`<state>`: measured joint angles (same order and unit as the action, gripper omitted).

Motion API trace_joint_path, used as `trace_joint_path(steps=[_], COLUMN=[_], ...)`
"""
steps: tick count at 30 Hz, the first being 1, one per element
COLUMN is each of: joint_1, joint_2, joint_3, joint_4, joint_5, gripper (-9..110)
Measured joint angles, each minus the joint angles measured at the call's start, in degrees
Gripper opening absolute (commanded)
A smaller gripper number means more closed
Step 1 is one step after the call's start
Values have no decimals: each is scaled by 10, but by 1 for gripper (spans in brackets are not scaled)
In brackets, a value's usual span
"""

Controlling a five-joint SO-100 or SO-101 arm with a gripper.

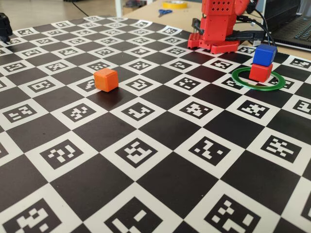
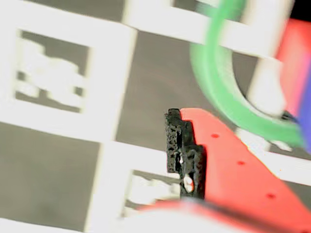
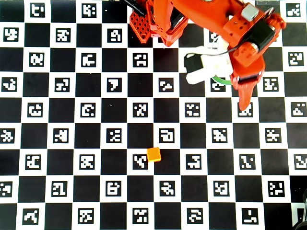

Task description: Grab the red cube then put it in the green circle then put the blue cube on top and finally the orange cube on top

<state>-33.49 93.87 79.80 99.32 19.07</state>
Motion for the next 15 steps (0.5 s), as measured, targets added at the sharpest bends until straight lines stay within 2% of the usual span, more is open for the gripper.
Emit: trace_joint_path(steps=[6,15], joint_1=[97,185], joint_2=[-59,-113], joint_3=[-54,-98], joint_4=[2,4], joint_5=[-54,-103], gripper=[40,38])
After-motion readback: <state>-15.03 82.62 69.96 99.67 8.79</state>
